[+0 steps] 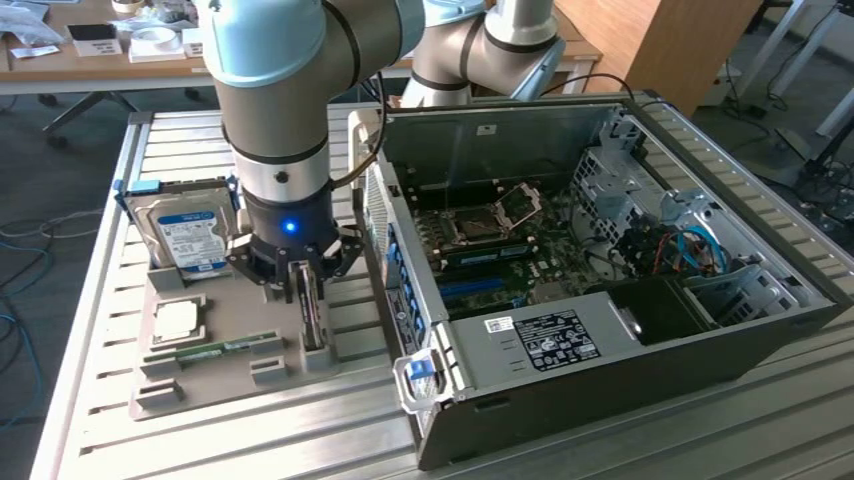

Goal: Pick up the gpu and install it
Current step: 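Pick up the gpu and move the gpu toward the slot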

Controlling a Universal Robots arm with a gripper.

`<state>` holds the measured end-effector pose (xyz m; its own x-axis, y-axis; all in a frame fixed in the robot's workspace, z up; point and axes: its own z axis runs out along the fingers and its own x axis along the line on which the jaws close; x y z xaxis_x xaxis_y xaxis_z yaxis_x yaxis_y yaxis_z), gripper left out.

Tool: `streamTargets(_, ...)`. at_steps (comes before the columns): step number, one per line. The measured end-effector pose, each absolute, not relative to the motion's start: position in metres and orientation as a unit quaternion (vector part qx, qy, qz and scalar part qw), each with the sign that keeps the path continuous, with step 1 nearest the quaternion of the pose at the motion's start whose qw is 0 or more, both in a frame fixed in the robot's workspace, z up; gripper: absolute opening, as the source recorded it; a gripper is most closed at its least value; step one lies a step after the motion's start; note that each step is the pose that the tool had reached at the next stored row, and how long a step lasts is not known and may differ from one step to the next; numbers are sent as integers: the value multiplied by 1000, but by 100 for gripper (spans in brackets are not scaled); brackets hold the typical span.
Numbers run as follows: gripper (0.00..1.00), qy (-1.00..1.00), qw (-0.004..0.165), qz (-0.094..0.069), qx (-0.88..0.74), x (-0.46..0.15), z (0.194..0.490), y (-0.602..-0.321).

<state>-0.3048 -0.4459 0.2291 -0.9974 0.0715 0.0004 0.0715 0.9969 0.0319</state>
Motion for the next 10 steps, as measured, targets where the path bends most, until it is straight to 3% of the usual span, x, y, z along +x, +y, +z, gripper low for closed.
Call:
streamTargets(5, 42, 999, 0, 16, 36, -305, 229, -446)
streamTargets(10, 27, 999, 0, 16, 36, -305, 229, -446)
